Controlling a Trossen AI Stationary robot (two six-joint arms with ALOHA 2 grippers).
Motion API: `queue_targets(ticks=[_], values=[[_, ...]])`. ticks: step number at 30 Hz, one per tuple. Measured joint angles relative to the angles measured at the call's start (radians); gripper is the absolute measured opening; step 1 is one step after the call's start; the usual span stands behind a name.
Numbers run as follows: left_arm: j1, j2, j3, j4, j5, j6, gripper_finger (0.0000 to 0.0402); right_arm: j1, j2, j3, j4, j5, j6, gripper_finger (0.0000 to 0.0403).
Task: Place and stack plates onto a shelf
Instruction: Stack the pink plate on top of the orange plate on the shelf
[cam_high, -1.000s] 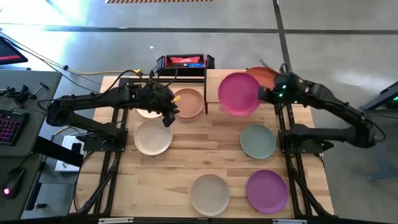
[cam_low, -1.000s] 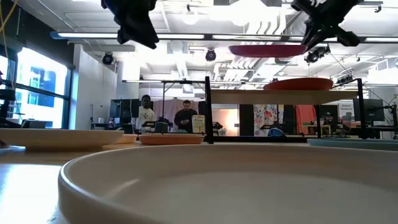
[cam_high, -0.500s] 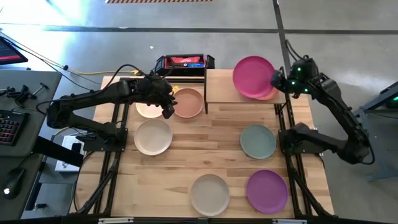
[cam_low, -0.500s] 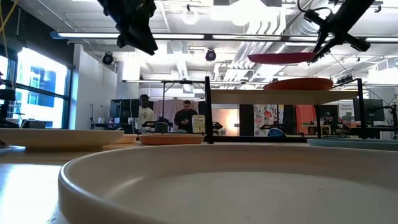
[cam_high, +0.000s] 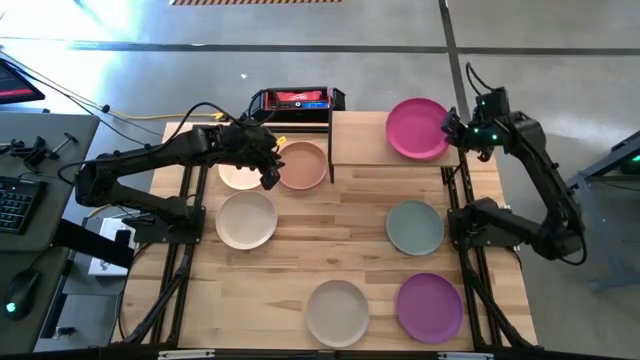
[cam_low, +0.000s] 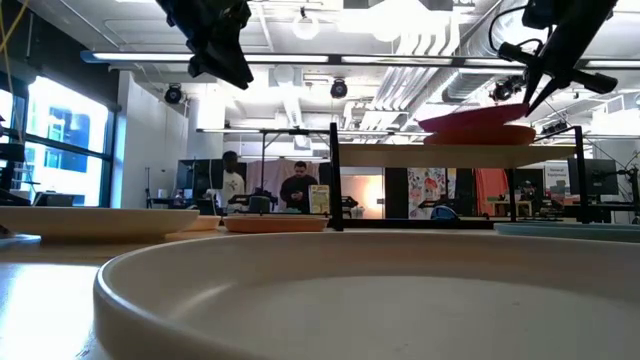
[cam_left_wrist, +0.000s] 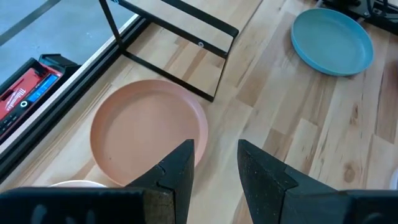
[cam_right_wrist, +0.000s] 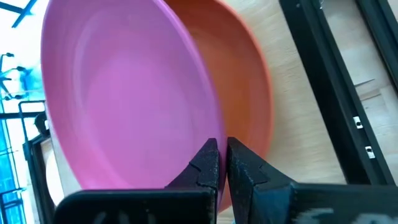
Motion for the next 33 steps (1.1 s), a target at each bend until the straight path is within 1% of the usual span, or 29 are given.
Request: queue_targets(ticks=[7,11,19,23,33], values=[[0.0,0.0,0.0,0.0,0.0,0.0,0.0113,-0.008,0.04,0.0,0.001,0.0,-0.004,0.0],[0.0,0.0,0.0,0.0,0.0,0.0,0.0113,-0.007,0.052,0.0,0.001,0.024,-0.006,0.0],[0.0,0.0,0.0,0.001,0.0,0.0,0.0113,-0.007,0.053,0.0,0.001,0.032,-0.004,0.0],[0.0,0.0,0.0,0.001,0.0,0.0,0.0113,-0.007,0.053,0.0,0.0,0.054,-0.015,0.0],[0.0,0.0,0.0,0.001,0.0,0.0,0.0113,-0.007,0.053,0.0,0.0,0.054,-0.029,0.0001]])
